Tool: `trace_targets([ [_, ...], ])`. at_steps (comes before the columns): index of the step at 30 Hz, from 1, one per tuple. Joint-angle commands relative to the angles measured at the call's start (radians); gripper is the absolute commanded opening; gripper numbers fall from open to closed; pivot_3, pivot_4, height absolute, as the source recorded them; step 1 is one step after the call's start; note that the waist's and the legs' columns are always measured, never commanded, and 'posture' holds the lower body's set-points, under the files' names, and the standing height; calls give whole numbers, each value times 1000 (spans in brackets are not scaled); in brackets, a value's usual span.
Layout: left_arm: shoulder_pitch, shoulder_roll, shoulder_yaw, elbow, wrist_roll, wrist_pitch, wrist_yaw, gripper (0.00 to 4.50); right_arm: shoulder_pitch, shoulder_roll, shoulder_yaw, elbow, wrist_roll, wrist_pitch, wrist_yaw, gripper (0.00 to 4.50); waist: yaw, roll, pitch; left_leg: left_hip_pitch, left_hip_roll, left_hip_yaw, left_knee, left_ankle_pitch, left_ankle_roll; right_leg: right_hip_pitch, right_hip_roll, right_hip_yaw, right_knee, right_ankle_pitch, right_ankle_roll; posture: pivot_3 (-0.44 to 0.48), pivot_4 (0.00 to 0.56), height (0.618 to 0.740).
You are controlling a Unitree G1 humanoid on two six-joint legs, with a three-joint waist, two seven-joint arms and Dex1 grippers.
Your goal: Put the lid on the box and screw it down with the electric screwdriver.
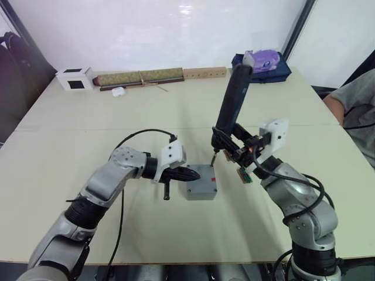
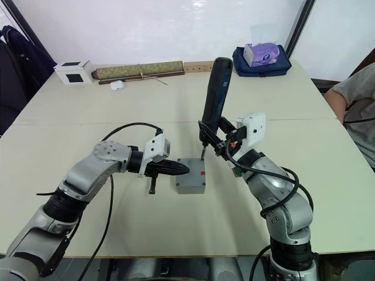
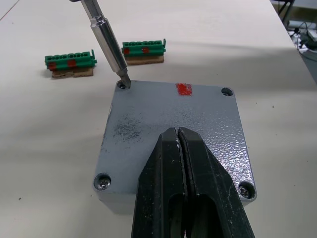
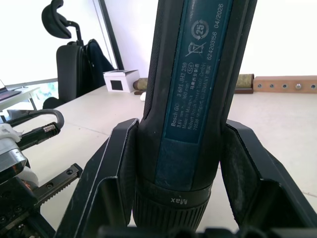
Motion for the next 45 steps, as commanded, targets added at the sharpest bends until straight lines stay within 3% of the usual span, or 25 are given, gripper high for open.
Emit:
trace_targets([
  [1,10,11,-10,0,9,19,-4,0,4,5,16,18,-39,-47,-13,1849,0,0,0,0,0,0,0,0,0,0,0,0,0,0,0,0,150,740],
  [10,16,4,-16,12,12,13,-6,0,36,20,21,46,-55,-106,-35,1849,2,-1,-1,3,0,0,0,0,0,4,0,0,-1,0,0,0,150,740],
  [14,26,4,-21,5,12,22,-3,0,92,-49,96,28,-109,-119,25,1849,2,-2,-1,6,0,0,0,0,0,6,0,0,-1,0,0,0,150,740],
  [27,50,12,-38,37,46,-17,-13,0,152,-82,189,135,-195,-132,49,1849,1,-15,-24,18,2,-1,-5,-1,2,20,2,-2,-8,-2,-2,0,150,740],
  [33,60,20,-46,57,61,-48,-16,0,164,-72,170,148,-171,-134,60,1849,1,-23,-35,33,3,-1,-14,-2,2,33,1,-2,-16,-4,-6,0,150,740],
  [45,68,14,-53,55,70,-54,-14,0,168,-66,163,147,-152,-135,71,1849,2,-23,-43,34,5,-2,-18,-2,2,34,0,-2,-18,-5,-8,0,150,740],
])
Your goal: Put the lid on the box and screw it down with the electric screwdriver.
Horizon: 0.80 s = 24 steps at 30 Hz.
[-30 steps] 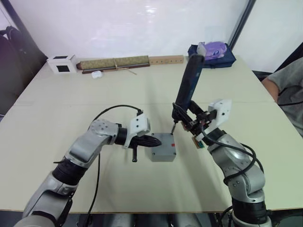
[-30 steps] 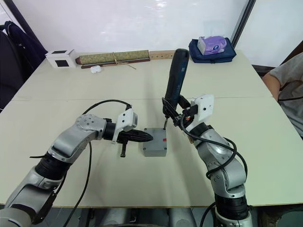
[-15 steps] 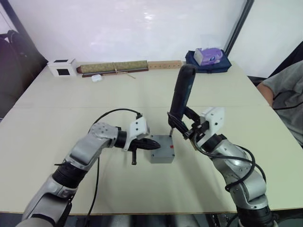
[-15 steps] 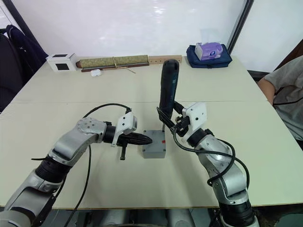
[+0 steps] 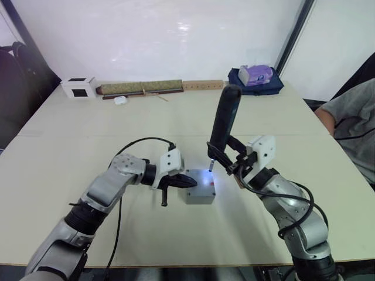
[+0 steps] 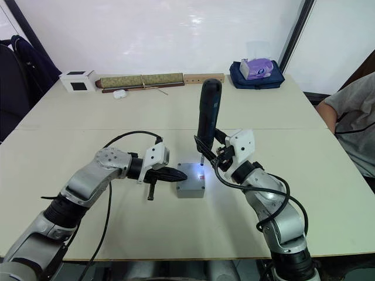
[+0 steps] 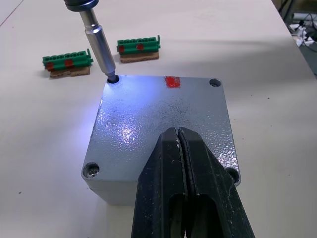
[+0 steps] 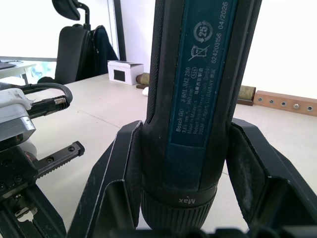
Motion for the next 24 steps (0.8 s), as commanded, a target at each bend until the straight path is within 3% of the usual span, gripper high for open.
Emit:
trace_targets([
  [1,15,8,-28,20,33,15,-1,0,49,4,24,88,6,64,12,1849,0,0,0,0,0,0,0,0,0,0,0,0,0,0,-1,0,150,740],
  [18,9,2,-21,39,35,7,2,0,16,-22,25,76,-9,64,29,1849,0,1,0,-1,1,-1,-2,0,0,0,-2,0,-3,-2,-4,0,150,740],
  [24,23,-9,-1,35,17,24,18,0,-160,-90,-59,-36,61,155,27,1849,1,6,5,-3,0,-1,-2,0,0,-2,-3,-1,-6,-2,-3,0,150,740],
])
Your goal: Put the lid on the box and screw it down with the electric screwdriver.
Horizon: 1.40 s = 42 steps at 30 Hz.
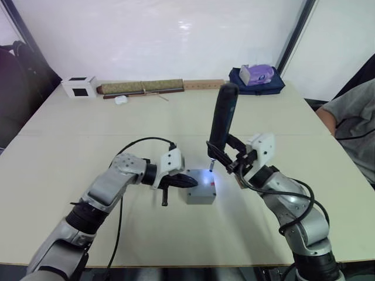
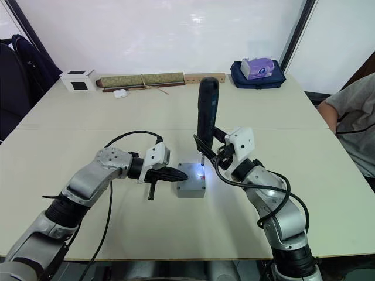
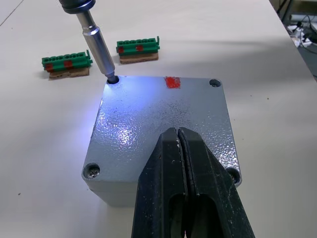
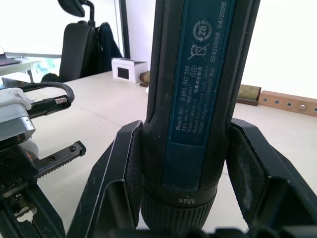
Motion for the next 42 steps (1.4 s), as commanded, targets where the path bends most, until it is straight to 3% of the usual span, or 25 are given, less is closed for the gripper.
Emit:
trace_targets([
  [1,28,3,-5,24,14,33,16,0,-89,-28,-68,-46,70,105,-8,1849,2,1,2,-1,0,0,0,0,0,-1,0,0,0,0,0,0,150,740],
  [4,31,-8,5,22,2,35,24,0,-170,-39,-134,-72,163,178,-14,1849,5,4,6,-7,0,0,0,0,0,-7,0,0,0,0,0,0,150,740],
  [8,22,-93,128,19,-128,122,84,0,-390,-100,-280,-62,370,330,-42,1849,4,10,20,-19,-2,0,5,0,0,-19,-1,0,5,4,7,0,150,740],
  [12,3,-24,232,-15,-229,207,29,0,-545,-232,-483,132,625,643,-168,1849,0,7,27,-25,-1,-2,5,0,0,-26,0,-1,9,5,8,0,150,740],
  [16,-23,63,230,-73,-264,219,-57,0,-529,-473,-417,298,561,929,-154,1849,9,7,27,-31,-2,-7,3,0,0,-29,0,-5,6,4,6,0,150,740],
  [19,-35,120,214,-134,-263,198,-117,0,-510,-578,-407,459,541,1113,-133,1849,6,8,28,-36,-5,-6,3,0,0,-33,-3,-5,5,4,6,0,150,740],
  [23,-41,145,196,-187,-255,170,-149,0,-460,-670,-355,619,532,1145,-76,1849,3,15,35,-37,-5,1,3,0,0,-36,-4,-2,5,4,7,0,150,740],
  [27,-25,146,167,-229,-239,160,-137,0,-439,-716,-281,650,507,1145,-6,1849,-4,15,36,-37,-5,4,3,0,0,-38,0,0,7,4,7,0,150,740],
  [41,5,120,155,-244,-223,147,-70,0,-357,-698,-148,688,344,1051,118,1849,2,15,36,-37,-4,5,6,0,0,-38,2,2,10,5,8,0,150,740],
  [42,-2,111,164,-232,-232,157,-62,0,-354,-698,-141,683,329,1031,122,2344,2,15,36,-37,-4,5,7,0,0,-38,2,2,10,5,9,0,150,740],
])
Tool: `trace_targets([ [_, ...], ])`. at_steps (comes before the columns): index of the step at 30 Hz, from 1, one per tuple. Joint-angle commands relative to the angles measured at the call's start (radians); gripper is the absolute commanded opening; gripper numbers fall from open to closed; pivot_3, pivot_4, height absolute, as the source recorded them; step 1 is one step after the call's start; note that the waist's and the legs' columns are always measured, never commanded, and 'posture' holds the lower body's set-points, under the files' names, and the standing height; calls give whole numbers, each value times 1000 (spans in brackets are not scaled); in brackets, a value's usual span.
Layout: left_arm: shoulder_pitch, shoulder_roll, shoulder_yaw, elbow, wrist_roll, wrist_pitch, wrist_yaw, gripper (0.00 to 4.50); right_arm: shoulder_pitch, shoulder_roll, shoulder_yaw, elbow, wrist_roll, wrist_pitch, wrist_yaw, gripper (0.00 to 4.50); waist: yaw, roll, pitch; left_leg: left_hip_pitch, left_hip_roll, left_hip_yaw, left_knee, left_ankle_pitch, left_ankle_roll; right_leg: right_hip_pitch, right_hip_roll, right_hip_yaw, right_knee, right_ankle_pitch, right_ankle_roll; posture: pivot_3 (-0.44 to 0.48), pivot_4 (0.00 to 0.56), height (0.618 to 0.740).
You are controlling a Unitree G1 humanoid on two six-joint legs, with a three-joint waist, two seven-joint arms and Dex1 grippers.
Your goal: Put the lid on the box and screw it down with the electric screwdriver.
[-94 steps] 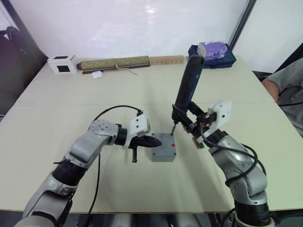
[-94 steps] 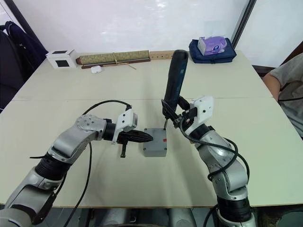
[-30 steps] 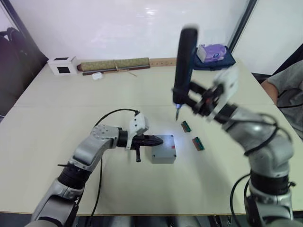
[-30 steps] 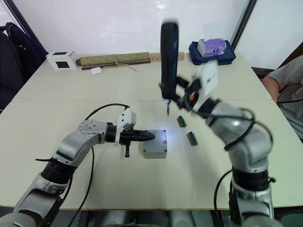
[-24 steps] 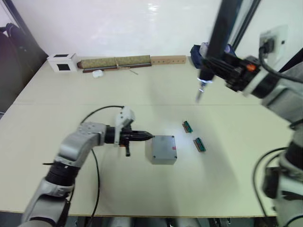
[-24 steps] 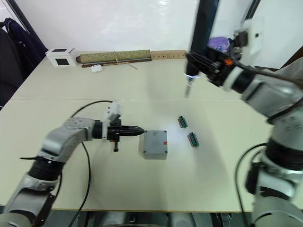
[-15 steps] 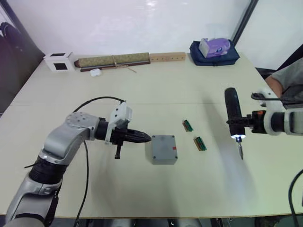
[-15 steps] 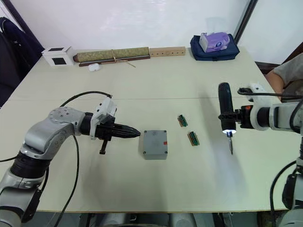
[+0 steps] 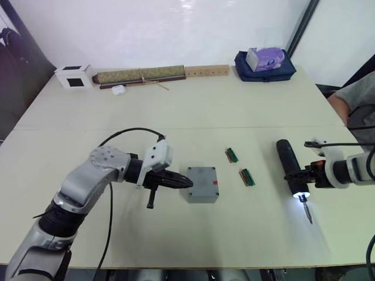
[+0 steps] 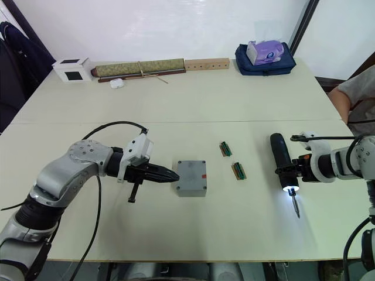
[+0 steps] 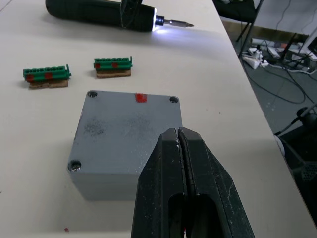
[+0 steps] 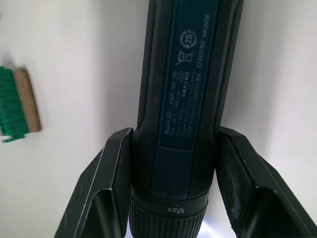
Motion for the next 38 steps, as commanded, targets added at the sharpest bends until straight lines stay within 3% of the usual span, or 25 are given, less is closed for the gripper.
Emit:
trace_targets([
  [1,-22,-19,32,1,-18,-11,26,0,-6,-4,-3,-17,-52,-59,16,2858,0,0,0,0,0,0,0,0,0,0,0,0,0,0,0,0,150,740],
  [6,-22,-3,50,10,-32,3,17,0,1,4,-12,-41,-81,-69,29,4483,-1,0,0,0,0,0,1,0,0,1,1,0,0,0,0,0,150,740],
  [11,-20,5,161,56,-93,81,88,0,123,-62,-42,-202,-208,-442,110,4483,0,0,0,0,0,0,2,0,0,1,1,0,1,0,0,0,150,740],
  [16,66,36,275,58,-133,153,166,0,261,6,-230,-396,-169,-656,205,4483,-6,-1,0,0,2,-1,4,0,0,1,1,0,2,0,1,0,150,740],
  [19,167,74,337,-33,-218,244,187,0,448,67,-327,-567,-56,-618,285,4483,1,-2,-1,0,3,-3,3,0,0,2,2,-1,2,0,1,0,150,740],
  [21,385,143,403,-153,-273,325,180,0,642,169,-420,-713,124,-523,303,4483,3,0,1,1,4,-5,5,0,0,4,1,-2,1,0,0,0,150,740],
  [25,551,169,416,-271,-326,349,206,0,803,212,-462,-831,218,-469,294,4483,1,-3,0,11,4,-5,8,-4,6,18,-1,-2,-2,0,2,0,150,740],
  [28,605,145,384,-283,-359,366,219,0,841,217,-425,-865,212,-468,269,4483,2,-5,0,16,4,-3,10,-3,4,23,-3,-2,-2,-2,-2,0,150,740],
  [30,616,149,337,-272,-310,322,220,0,846,209,-388,-862,193,-479,265,4483,2,-6,-1,22,4,-3,10,-3,3,29,-3,-1,-3,-2,-3,0,150,740],
  [38,626,153,298,-245,-286,261,218,0,860,197,-363,-855,180,-500,257,4483,3,-6,-1,18,4,-2,8,-3,3,23,-2,-1,-3,-2,-3,0,150,740],
])
